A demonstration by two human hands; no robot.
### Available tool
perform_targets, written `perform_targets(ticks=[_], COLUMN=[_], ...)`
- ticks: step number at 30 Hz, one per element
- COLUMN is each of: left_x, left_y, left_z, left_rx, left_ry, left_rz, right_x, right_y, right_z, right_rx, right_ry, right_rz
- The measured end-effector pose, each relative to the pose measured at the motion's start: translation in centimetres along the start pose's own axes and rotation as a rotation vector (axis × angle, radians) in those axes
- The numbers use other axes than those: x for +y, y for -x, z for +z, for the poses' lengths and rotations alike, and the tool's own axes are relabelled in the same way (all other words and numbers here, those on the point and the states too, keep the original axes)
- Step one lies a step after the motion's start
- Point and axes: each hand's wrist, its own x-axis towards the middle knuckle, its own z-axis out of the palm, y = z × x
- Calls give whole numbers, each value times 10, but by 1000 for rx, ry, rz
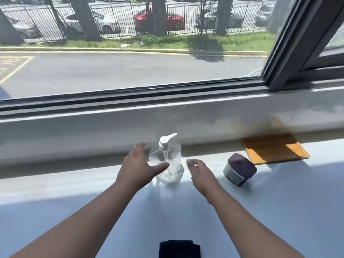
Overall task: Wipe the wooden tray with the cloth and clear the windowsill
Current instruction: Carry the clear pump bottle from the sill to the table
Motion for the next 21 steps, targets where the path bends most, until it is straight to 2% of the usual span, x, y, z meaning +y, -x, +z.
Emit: perform_targets(ticks=[3,7,14,21], left_x=[6,7,3,-43], left_y=[-31,-53,-33,66], left_z=[36,74,71,-36], left_rx=[21,-5,77,258], left_ry=[85,99,79,127], left_rz=[-68,-106,-144,-203], right_x=[21,47,41,-21], right_y=[-43,-73,-61,23], right_z=[18,42,60,111], right_rx=[-121,-191,-292,-478], right_ry=[-390,-517,-535,-411], right_rz=[269,361,302,170])
